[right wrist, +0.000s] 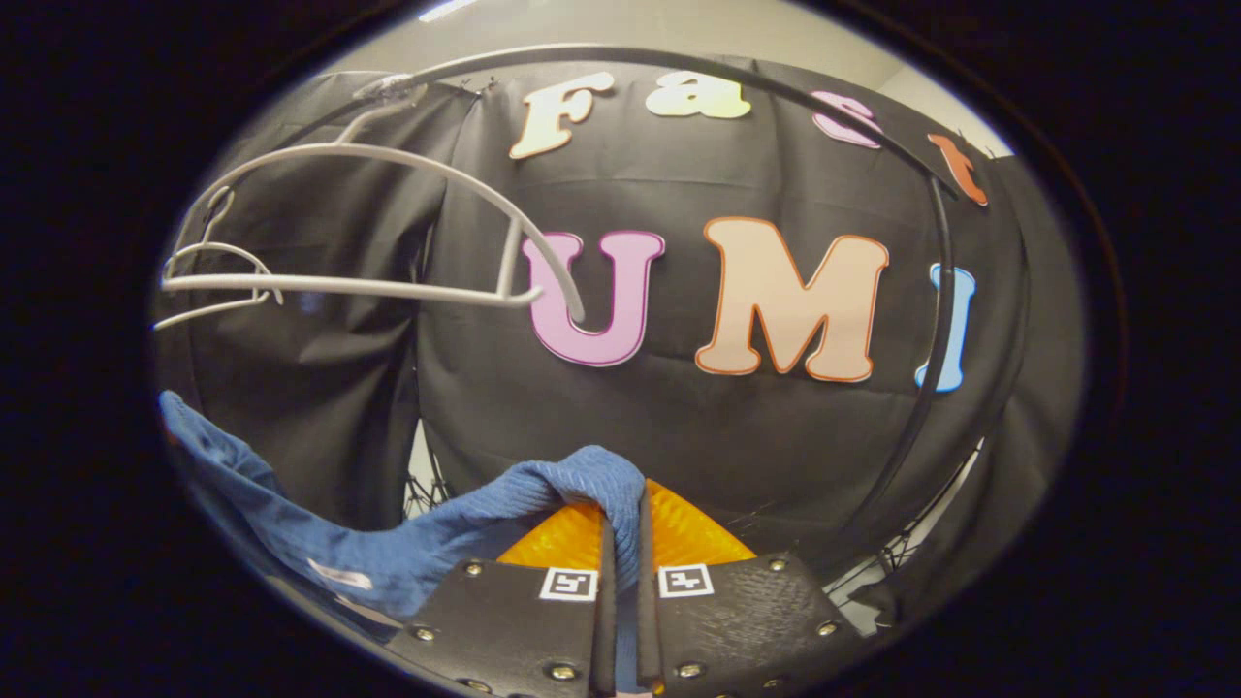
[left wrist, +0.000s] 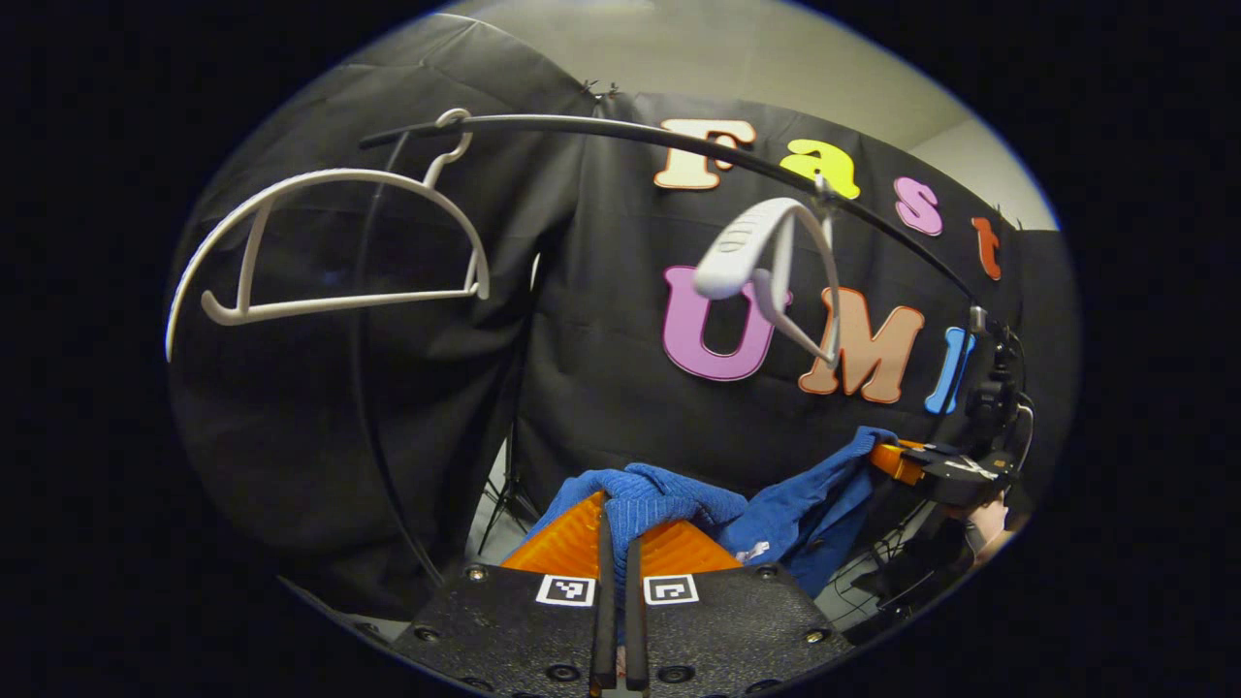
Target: Grasp the clothes on the hanger with both hands and then place them into the laundry hamper below.
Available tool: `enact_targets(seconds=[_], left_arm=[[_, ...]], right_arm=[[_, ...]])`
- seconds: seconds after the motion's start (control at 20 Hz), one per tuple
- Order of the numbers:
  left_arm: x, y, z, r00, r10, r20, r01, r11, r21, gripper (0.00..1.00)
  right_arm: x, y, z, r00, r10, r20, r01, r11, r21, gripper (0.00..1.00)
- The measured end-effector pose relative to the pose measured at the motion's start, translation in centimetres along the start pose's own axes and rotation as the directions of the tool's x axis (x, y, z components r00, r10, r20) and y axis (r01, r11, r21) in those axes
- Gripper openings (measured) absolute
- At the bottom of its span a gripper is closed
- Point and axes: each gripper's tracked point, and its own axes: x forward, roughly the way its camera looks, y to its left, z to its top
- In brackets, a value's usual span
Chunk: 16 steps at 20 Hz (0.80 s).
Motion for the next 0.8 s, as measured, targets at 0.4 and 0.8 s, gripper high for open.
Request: enact_targets(seconds=[0.4, 0.8], left_arm=[[0.2, -8.8, -0.6, 0.974, -0.227, 0.009, 0.227, 0.974, 0.021, 0.04], [3.7, -18.8, 1.8, 0.883, -0.466, 0.063, 0.463, 0.885, 0.052, 0.04]], right_arm=[[-4.2, 3.0, 3.1, 0.995, 0.074, 0.069, -0.076, 0.997, 0.026, 0.09], [-6.7, 2.6, 4.8, 0.989, 0.101, 0.104, -0.105, 0.994, 0.032, 0.09]])
